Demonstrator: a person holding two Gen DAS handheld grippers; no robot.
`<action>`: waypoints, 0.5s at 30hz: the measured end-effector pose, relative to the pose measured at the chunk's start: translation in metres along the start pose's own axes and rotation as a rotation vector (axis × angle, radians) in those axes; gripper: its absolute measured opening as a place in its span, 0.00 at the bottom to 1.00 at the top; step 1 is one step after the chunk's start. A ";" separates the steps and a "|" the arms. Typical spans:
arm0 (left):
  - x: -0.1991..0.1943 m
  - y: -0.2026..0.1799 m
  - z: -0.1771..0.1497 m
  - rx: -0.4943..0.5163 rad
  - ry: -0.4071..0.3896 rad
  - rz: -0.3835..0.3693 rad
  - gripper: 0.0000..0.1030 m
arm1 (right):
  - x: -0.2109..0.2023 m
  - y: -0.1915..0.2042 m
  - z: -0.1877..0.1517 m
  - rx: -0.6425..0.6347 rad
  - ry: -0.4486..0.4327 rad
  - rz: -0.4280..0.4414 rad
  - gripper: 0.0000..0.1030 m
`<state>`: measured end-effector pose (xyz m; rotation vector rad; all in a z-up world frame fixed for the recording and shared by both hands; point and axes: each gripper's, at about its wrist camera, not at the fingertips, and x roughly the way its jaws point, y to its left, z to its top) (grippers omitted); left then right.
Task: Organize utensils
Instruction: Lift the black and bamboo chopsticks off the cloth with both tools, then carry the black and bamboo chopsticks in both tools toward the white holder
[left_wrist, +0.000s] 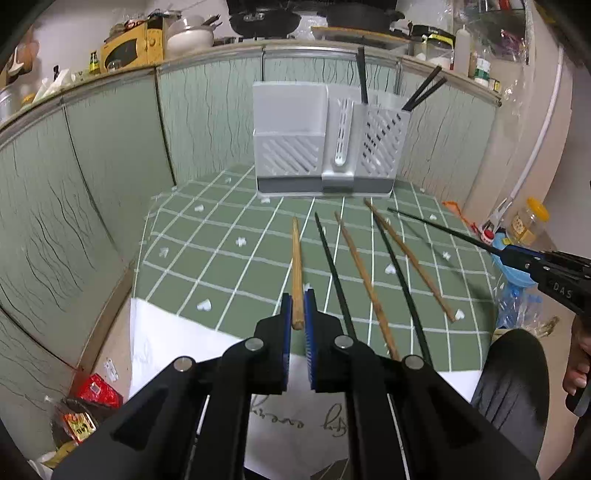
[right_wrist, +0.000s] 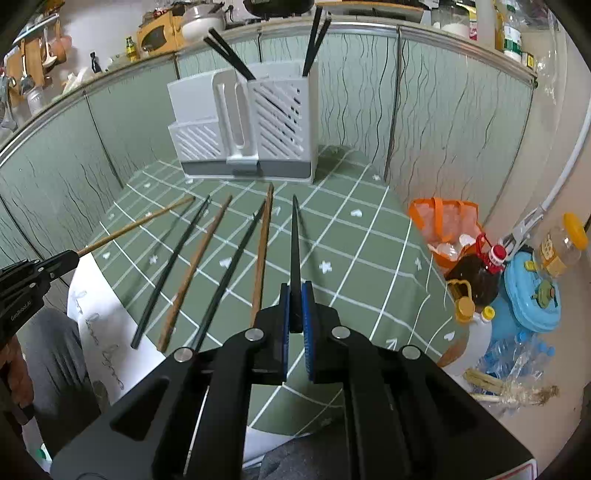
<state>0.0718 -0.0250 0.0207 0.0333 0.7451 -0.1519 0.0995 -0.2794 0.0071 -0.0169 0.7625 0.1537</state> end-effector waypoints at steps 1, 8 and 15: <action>-0.003 0.000 0.004 0.001 -0.009 -0.001 0.08 | -0.002 0.000 0.003 0.000 -0.006 0.002 0.06; -0.018 -0.001 0.032 0.021 -0.067 -0.003 0.08 | -0.013 0.001 0.025 -0.011 -0.049 0.006 0.06; -0.026 -0.001 0.055 0.034 -0.103 -0.012 0.08 | -0.022 0.001 0.048 -0.016 -0.091 0.010 0.06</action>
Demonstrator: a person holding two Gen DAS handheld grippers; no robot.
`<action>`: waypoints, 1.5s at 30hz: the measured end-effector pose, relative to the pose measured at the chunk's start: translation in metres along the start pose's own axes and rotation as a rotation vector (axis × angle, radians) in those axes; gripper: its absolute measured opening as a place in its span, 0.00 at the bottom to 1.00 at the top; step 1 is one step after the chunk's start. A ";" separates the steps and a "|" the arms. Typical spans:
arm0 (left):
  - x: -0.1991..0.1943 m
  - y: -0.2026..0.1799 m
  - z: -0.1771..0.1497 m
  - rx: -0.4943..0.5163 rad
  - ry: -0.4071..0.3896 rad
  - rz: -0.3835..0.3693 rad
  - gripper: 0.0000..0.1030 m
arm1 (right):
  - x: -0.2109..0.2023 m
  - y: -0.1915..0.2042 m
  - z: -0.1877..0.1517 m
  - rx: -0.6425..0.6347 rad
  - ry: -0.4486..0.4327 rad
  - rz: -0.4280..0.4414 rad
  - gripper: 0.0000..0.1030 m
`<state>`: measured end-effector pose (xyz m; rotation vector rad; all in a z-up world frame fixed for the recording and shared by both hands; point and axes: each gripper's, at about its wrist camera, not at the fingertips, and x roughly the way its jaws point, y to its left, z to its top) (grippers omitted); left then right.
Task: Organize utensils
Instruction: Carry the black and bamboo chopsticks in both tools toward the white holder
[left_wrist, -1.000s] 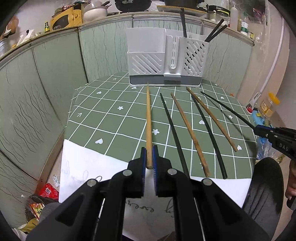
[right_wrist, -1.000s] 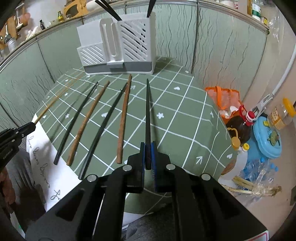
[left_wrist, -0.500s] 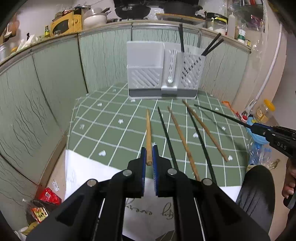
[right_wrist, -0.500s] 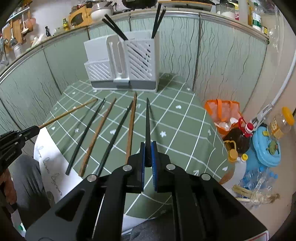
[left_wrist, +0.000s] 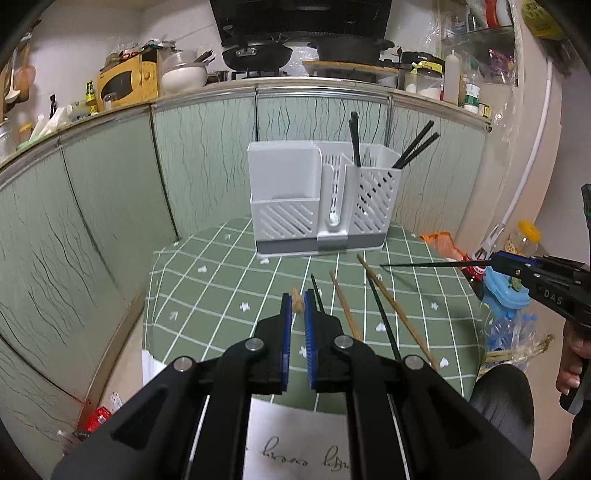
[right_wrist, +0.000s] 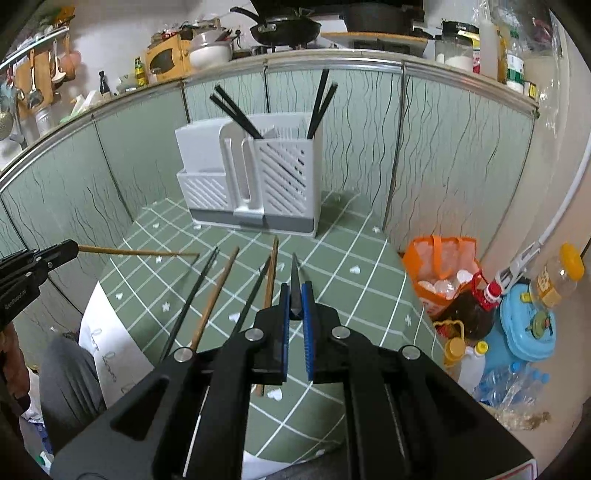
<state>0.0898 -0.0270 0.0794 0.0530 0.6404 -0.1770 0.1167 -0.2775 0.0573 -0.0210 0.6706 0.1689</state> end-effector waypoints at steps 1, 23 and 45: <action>0.000 0.000 0.004 0.003 -0.003 -0.001 0.08 | -0.001 0.000 0.003 0.000 -0.005 0.000 0.06; 0.015 0.002 0.058 -0.016 -0.024 -0.055 0.08 | -0.002 -0.016 0.066 0.024 -0.047 0.043 0.06; -0.050 -0.025 0.165 0.095 -0.061 -0.100 0.08 | -0.078 -0.003 0.149 -0.037 -0.097 0.060 0.06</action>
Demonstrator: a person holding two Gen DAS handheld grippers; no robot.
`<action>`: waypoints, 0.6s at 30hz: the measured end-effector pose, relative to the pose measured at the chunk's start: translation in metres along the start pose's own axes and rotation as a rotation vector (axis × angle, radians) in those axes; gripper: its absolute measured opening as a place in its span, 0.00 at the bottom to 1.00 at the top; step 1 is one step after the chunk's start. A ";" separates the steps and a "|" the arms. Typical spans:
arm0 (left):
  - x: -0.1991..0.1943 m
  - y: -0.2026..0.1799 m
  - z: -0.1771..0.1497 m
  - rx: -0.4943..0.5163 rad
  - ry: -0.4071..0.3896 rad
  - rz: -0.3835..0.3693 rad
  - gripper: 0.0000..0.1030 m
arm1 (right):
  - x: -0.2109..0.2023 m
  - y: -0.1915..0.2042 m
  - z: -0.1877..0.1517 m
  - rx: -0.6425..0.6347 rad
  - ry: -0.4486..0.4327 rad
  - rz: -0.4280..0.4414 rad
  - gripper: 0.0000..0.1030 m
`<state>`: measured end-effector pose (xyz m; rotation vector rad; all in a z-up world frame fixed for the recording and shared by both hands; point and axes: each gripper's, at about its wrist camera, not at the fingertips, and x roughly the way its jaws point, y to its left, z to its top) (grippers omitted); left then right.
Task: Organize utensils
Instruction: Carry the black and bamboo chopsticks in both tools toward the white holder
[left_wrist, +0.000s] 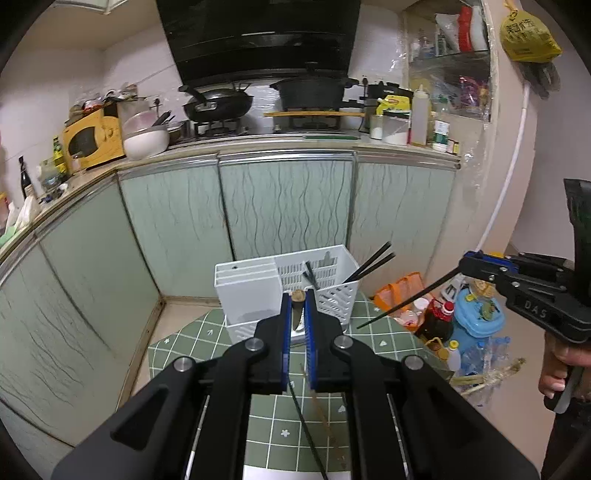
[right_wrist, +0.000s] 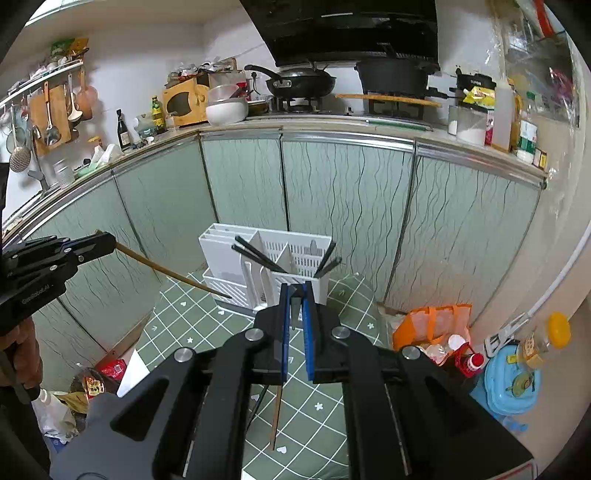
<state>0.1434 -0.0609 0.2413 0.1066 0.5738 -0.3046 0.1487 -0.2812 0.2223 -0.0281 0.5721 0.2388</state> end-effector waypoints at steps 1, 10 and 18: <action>-0.001 -0.002 0.007 0.005 0.001 -0.006 0.08 | -0.001 0.000 0.003 0.000 -0.001 0.002 0.06; -0.003 -0.010 0.049 0.019 -0.019 -0.031 0.08 | -0.008 -0.001 0.043 -0.013 -0.042 0.009 0.06; 0.020 -0.017 0.072 0.017 -0.031 -0.067 0.08 | 0.002 -0.008 0.070 -0.032 -0.075 -0.016 0.06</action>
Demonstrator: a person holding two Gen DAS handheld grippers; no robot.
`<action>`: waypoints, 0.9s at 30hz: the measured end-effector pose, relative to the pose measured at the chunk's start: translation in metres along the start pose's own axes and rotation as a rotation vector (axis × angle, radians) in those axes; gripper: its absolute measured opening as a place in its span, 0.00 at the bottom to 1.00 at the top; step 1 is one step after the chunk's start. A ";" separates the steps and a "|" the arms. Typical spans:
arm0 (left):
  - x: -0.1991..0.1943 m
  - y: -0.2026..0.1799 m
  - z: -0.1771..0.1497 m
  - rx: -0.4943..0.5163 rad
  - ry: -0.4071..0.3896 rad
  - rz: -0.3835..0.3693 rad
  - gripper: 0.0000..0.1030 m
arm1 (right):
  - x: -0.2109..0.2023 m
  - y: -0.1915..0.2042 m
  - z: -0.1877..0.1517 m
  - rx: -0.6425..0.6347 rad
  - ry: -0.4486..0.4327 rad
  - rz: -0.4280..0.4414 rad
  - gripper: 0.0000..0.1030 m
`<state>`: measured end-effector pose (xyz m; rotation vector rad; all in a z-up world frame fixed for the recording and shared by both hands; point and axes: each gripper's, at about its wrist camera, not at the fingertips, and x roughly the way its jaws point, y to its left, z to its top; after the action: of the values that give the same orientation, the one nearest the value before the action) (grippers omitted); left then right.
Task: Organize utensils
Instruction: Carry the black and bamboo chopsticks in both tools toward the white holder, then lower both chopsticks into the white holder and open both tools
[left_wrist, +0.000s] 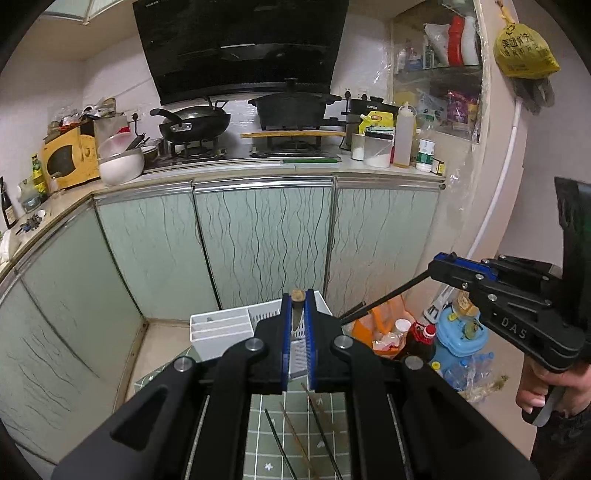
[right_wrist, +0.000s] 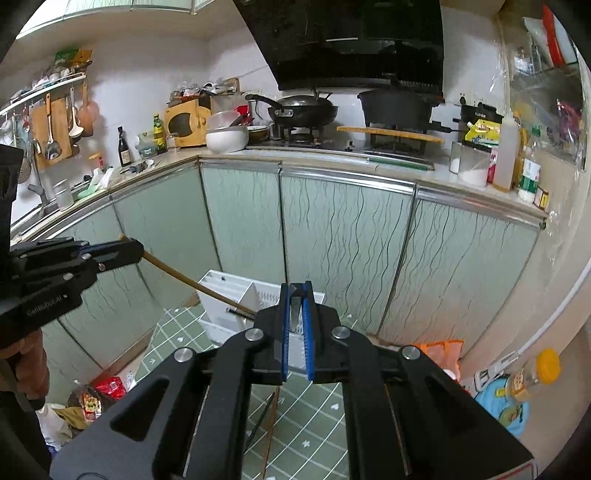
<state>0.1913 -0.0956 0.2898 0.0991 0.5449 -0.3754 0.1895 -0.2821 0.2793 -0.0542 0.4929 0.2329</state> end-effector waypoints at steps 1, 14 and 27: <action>0.006 -0.001 0.002 0.000 -0.002 0.001 0.08 | 0.006 -0.001 0.002 -0.004 0.001 -0.006 0.06; 0.099 0.002 -0.011 0.005 0.068 -0.007 0.08 | 0.091 -0.013 -0.015 -0.017 0.059 0.000 0.06; 0.154 0.002 -0.037 0.027 0.119 -0.022 0.08 | 0.145 -0.015 -0.047 -0.012 0.124 0.007 0.06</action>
<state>0.2954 -0.1363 0.1781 0.1425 0.6589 -0.4001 0.2958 -0.2711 0.1692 -0.0788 0.6148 0.2403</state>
